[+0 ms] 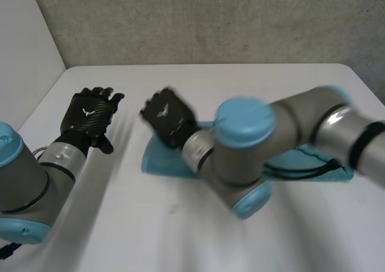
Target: Fold the laundry
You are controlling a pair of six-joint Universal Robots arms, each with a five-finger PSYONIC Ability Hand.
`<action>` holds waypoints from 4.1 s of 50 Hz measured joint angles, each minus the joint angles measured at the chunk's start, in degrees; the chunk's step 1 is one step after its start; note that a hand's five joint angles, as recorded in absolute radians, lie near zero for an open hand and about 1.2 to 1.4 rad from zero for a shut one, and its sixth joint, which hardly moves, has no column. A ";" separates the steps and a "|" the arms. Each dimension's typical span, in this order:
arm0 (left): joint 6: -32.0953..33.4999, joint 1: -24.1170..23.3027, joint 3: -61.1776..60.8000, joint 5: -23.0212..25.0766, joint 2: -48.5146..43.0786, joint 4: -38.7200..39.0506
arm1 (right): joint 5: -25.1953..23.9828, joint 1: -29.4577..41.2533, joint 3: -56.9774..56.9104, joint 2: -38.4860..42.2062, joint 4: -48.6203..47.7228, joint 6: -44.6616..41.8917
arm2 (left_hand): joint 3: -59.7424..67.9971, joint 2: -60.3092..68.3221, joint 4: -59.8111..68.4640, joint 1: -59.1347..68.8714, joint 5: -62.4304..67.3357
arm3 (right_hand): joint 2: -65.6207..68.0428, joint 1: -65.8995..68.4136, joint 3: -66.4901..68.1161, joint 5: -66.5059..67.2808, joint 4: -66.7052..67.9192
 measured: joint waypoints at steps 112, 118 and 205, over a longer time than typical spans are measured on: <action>-0.07 -0.06 -0.15 -2.34 0.90 -0.09 | 3.24 4.09 -16.07 14.29 14.54 35.15 | 0.00 0.00 0.00 0.00 0.00 | -0.80 -0.99 -0.24 -0.25 -0.06; -0.12 -0.50 -0.21 -2.11 0.88 -0.13 | 5.15 1.91 -12.58 7.14 15.66 34.44 | 0.00 0.00 0.00 0.00 0.00 | -54.37 -44.70 -54.81 -52.49 -54.54; -13.19 -6.03 16.63 -5.91 1.36 -20.54 | 3.17 1.68 14.89 -7.32 -3.92 7.78 | 0.00 0.00 0.00 0.00 0.00 | -52.12 -43.64 -52.23 -50.65 -52.60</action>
